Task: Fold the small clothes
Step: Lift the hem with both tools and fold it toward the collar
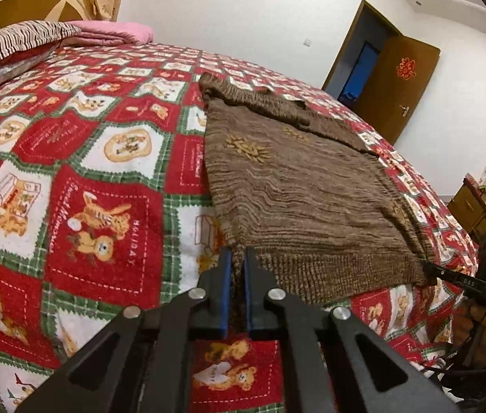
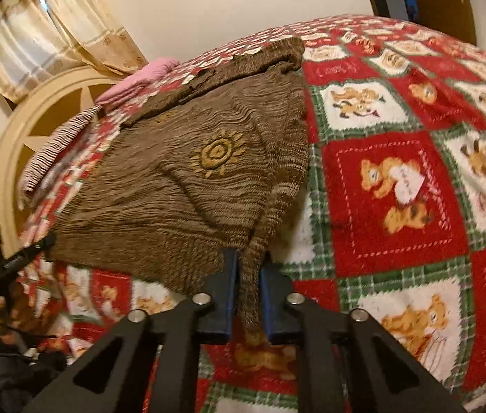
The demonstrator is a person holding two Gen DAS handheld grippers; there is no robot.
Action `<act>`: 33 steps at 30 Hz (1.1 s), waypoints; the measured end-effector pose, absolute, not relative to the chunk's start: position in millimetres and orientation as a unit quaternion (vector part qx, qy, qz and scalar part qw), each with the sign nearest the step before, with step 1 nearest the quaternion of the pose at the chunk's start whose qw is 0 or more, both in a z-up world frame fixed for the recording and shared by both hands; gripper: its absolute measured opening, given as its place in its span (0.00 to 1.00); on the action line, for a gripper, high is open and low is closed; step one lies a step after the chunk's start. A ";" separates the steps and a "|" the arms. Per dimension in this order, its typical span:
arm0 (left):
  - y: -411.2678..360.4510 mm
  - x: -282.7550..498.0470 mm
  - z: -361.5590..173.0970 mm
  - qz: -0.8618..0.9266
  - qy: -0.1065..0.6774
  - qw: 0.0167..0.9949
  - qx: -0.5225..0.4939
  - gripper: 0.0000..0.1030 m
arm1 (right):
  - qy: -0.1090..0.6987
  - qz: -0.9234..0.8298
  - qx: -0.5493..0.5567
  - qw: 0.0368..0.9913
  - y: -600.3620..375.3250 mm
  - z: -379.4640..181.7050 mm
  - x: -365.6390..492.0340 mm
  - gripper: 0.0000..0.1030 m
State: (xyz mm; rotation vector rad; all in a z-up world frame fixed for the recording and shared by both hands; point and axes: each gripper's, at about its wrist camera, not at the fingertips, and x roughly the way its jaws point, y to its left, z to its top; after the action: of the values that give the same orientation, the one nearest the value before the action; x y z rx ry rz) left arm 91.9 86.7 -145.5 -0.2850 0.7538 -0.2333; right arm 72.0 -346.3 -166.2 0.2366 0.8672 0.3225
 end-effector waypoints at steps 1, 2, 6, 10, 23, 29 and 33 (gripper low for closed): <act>88.0 90.0 -141.9 -0.117 0.361 0.914 -0.141 0.06 | 0.414 0.156 0.118 0.889 -348.9 -163.4 69.6 0.07; 89.8 87.4 -136.5 -0.120 0.355 0.916 -0.142 0.06 | 0.405 0.161 0.126 0.891 -352.6 -157.3 66.7 0.06; 92.3 80.4 -126.4 -0.132 0.343 0.919 -0.142 0.06 | 0.355 0.160 0.138 0.910 -371.1 -113.0 52.8 0.05; 88.4 80.9 -138.1 -0.135 0.357 0.914 -0.138 0.06 | 0.359 0.184 0.141 0.904 -369.9 -101.9 45.0 0.05; 87.8 86.3 -163.6 -0.108 0.385 0.907 -0.135 0.10 | 0.416 0.172 0.184 0.874 -382.8 -161.9 51.5 0.05; 82.8 86.8 -167.9 -0.118 0.395 0.900 -0.139 0.34 | 0.431 0.149 0.195 0.868 -381.5 -170.6 56.4 0.61; 77.6 85.7 -168.5 -0.122 0.396 0.901 -0.127 0.43 | 0.414 0.162 0.186 0.876 -379.3 -168.6 52.2 0.61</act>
State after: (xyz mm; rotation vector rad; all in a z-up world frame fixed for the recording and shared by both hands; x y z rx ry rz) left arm 85.7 77.6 -168.5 -0.2622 0.8191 -0.2519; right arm 52.2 -379.3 -168.6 0.3880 0.8649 0.3378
